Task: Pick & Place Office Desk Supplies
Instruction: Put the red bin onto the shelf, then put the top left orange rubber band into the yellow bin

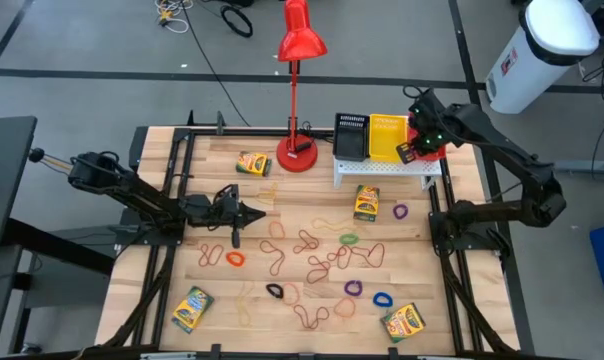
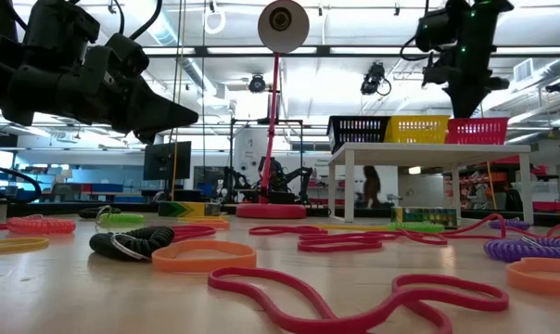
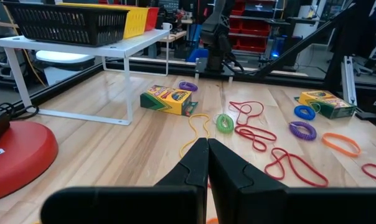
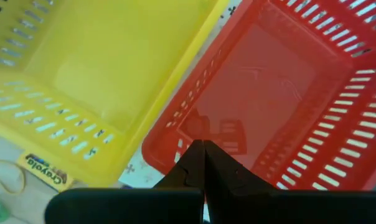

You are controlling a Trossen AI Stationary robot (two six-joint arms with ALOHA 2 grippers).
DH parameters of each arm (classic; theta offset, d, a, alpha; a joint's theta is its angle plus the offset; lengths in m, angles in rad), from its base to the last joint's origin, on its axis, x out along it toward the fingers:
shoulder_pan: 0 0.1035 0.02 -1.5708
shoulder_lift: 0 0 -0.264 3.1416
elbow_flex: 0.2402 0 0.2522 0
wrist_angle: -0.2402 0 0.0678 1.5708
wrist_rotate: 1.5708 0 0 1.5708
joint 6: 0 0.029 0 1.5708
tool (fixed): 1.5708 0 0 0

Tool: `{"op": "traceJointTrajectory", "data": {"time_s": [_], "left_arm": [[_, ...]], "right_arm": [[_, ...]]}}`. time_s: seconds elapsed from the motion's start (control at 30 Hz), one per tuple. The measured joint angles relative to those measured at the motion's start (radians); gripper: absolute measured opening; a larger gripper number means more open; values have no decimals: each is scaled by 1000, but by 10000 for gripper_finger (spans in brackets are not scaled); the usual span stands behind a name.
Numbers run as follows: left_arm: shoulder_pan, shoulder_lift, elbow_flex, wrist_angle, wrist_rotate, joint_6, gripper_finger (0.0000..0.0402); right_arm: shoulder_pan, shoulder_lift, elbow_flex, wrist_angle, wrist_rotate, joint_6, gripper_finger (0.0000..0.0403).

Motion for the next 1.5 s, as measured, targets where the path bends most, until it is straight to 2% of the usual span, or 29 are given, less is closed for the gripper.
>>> {"op": "traceJointTrajectory", "data": {"time_s": [0.57,0.83,0.9,1.0,1.23,1.4,1.5], "left_arm": [[0,0,0,11,0,1,11],[1,0,5,68,-3,14,11],[1,0,20,42,4,43,11],[1,0,58,-38,32,52,11],[0,0,184,-256,45,36,11],[0,0,229,-339,34,55,11],[0,0,254,-395,24,52,6]], "right_arm": [[0,-23,1,-37,-31,-20,1],[20,-118,76,2,45,-21,1],[71,-186,55,87,76,-21,1],[180,-305,-48,258,75,-24,1],[490,-561,-443,856,76,-62,1],[717,-595,-668,1275,85,-153,1],[866,-551,-729,1414,193,-198,1]]}}
